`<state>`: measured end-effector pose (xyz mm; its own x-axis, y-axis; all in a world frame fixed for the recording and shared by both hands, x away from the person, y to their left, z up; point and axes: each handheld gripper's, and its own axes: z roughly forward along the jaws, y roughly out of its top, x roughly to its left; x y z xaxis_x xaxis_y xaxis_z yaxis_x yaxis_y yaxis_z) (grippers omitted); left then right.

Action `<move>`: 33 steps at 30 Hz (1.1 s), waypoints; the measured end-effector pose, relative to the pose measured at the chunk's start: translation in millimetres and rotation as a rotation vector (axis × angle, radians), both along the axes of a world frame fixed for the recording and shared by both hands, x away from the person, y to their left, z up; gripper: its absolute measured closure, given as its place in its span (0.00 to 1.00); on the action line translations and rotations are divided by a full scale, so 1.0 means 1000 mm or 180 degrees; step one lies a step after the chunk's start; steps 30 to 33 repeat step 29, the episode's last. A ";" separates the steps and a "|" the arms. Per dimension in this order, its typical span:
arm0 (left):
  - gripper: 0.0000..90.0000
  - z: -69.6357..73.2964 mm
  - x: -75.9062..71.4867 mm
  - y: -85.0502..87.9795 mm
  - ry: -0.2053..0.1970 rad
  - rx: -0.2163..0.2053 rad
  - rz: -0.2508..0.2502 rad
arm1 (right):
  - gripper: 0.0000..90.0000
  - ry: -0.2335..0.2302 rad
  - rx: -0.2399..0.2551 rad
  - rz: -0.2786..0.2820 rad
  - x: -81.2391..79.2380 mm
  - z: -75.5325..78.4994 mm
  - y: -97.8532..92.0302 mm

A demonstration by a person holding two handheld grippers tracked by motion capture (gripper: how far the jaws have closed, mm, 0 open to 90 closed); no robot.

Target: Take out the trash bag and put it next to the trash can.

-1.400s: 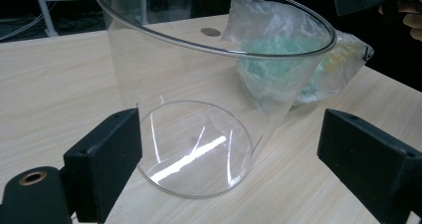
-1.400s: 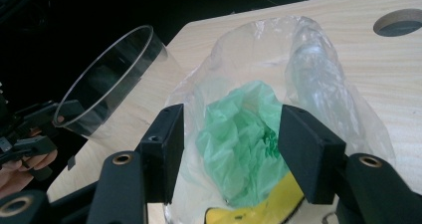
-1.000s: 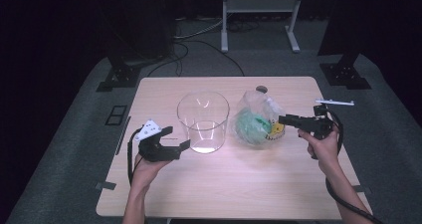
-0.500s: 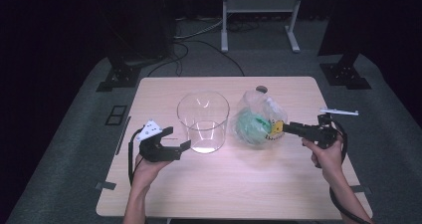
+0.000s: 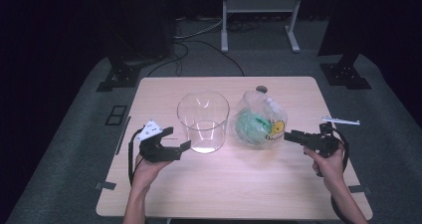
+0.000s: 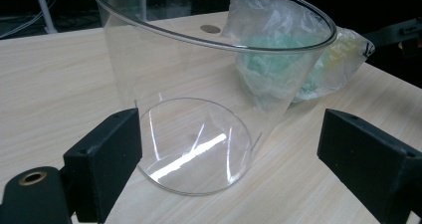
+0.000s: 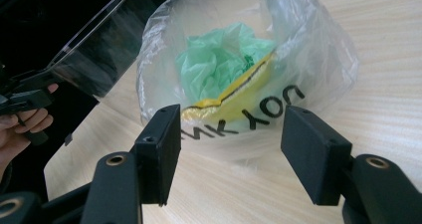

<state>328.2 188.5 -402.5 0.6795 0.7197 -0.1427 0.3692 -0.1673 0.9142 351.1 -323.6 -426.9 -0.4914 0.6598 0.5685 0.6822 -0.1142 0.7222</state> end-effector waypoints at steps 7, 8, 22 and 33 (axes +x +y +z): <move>0.10 0.000 0.000 0.000 0.0005 -0.0003 -0.0005 | 0.45 0.0046 0.0022 0.0011 -0.007 -0.010 -0.001; 0.10 0.000 0.000 0.000 0.0005 -0.0004 -0.0003 | 0.45 0.0052 0.0026 0.0012 -0.008 -0.012 -0.001; 0.10 -0.001 0.000 0.000 0.0009 0.0004 -0.0007 | 0.45 0.0076 0.0038 -0.0034 -0.022 -0.027 -0.003; 0.10 0.000 0.000 0.000 0.0007 0.0004 -0.0007 | 0.43 0.0031 0.0096 -0.0077 -0.037 -0.036 -0.004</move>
